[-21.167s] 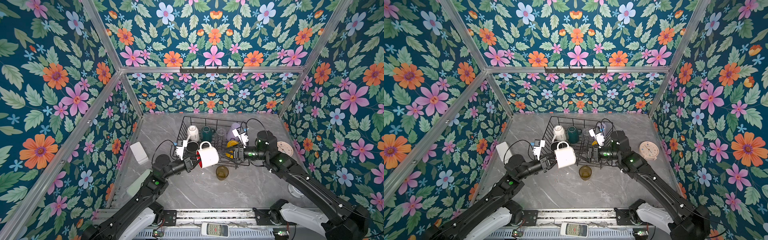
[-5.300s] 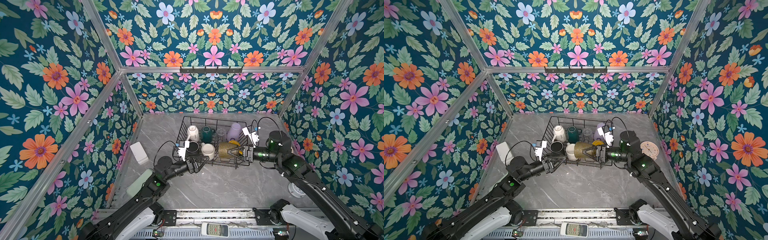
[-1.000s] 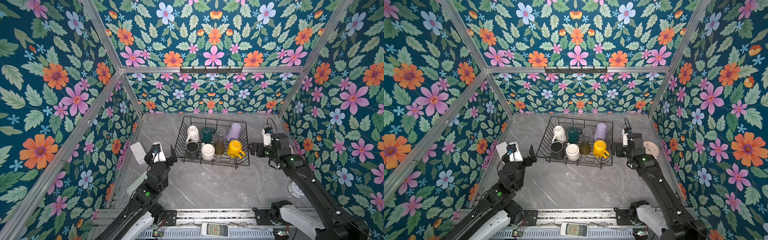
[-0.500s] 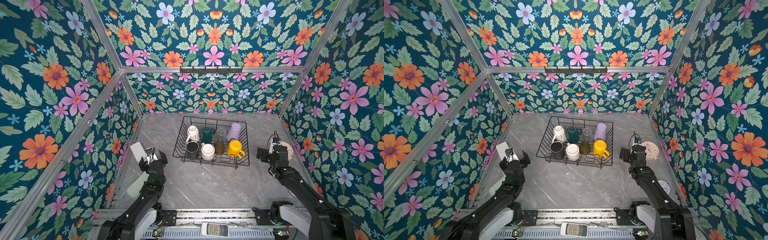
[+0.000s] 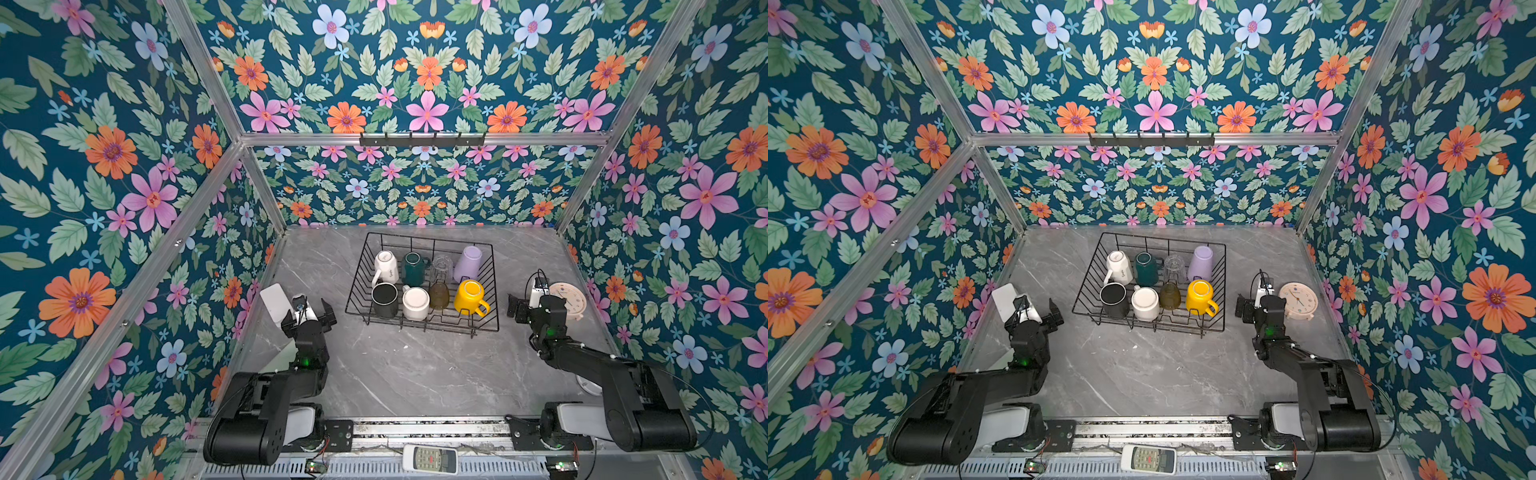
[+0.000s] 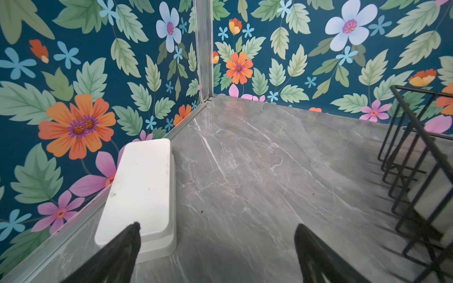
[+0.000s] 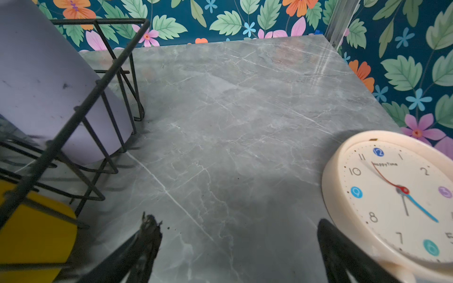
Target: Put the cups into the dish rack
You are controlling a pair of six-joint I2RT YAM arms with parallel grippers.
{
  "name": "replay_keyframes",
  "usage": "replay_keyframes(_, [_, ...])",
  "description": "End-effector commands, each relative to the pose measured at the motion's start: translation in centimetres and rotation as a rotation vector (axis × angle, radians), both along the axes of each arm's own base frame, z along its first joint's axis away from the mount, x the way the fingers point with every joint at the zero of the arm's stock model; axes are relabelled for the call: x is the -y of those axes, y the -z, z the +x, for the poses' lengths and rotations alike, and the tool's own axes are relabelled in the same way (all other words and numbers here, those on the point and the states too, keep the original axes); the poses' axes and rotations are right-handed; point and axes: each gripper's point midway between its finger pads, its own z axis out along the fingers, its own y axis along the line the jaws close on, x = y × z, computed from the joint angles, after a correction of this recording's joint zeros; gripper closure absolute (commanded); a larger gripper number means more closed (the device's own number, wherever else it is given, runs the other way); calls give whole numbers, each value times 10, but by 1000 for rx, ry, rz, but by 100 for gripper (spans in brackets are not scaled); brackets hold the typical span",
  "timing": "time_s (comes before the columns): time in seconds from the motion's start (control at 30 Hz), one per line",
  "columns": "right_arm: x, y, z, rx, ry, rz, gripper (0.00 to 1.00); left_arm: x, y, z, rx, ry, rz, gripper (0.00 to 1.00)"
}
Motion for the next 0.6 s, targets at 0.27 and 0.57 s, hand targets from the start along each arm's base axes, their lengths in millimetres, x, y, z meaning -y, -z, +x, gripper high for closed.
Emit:
replay_keyframes(0.27, [-7, -14, 9, 126, -46, -14, 1, 9, -13, 31, 96, 71, 63, 1])
replay_keyframes(0.57, [-8, -11, 8, 138, -56, -18, 1, 8, -5, 41, 65, 69, 73, 1])
